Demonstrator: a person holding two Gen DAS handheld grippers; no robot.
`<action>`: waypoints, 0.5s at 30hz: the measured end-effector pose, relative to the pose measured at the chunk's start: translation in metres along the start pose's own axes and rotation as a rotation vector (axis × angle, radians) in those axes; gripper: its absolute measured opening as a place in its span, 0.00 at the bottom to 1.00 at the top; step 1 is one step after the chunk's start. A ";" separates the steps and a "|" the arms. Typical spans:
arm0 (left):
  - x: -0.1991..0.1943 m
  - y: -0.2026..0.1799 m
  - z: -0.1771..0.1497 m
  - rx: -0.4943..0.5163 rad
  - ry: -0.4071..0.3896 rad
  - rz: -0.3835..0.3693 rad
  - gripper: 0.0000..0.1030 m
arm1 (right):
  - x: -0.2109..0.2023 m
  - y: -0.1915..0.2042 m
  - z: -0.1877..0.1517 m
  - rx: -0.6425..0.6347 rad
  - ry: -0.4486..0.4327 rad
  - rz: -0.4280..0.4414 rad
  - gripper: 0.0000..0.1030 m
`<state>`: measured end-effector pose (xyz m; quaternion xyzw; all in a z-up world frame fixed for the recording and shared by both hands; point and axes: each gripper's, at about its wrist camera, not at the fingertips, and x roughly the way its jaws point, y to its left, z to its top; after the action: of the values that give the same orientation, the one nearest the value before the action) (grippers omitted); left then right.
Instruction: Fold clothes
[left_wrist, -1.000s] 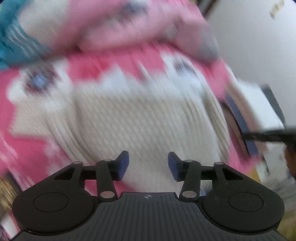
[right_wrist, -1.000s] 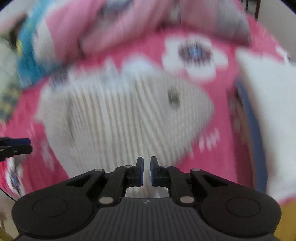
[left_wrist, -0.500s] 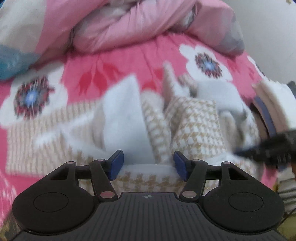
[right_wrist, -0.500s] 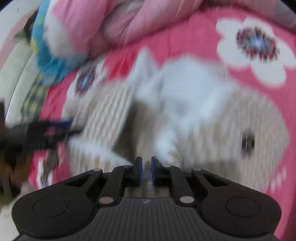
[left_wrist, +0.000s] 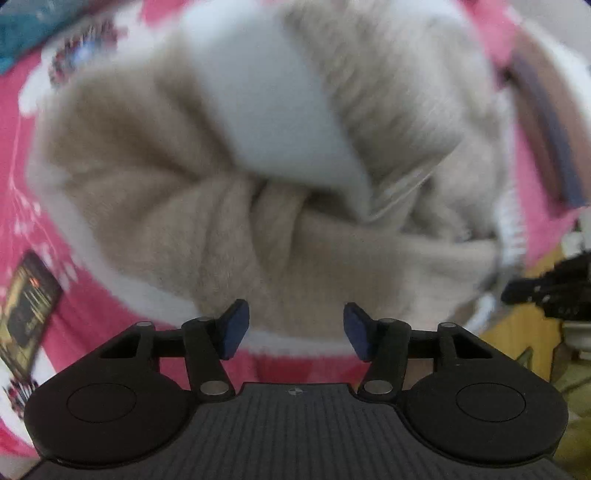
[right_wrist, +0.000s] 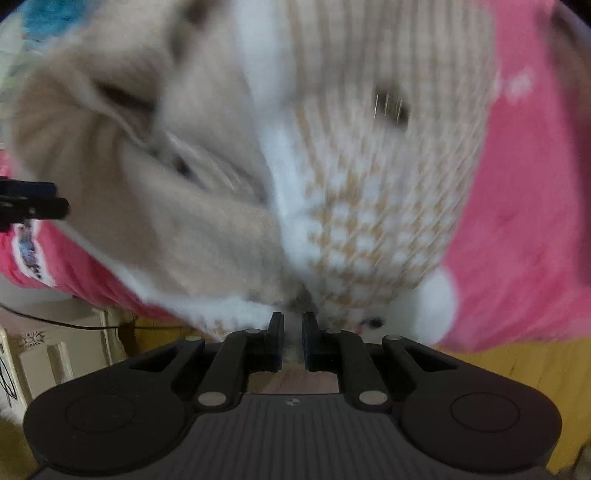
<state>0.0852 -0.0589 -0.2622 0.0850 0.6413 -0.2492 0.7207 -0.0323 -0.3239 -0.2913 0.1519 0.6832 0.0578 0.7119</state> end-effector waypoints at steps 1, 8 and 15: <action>-0.013 0.001 0.008 0.002 -0.051 -0.028 0.58 | -0.022 0.000 0.002 -0.018 -0.056 0.024 0.12; -0.032 -0.032 0.097 0.080 -0.321 -0.166 0.90 | -0.089 -0.013 0.083 -0.004 -0.480 0.025 0.54; 0.054 -0.075 0.160 0.182 -0.194 0.021 0.79 | -0.021 -0.027 0.119 -0.091 -0.320 -0.054 0.52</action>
<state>0.1943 -0.2080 -0.2736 0.1324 0.5422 -0.3058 0.7713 0.0813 -0.3716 -0.2766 0.1084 0.5617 0.0445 0.8190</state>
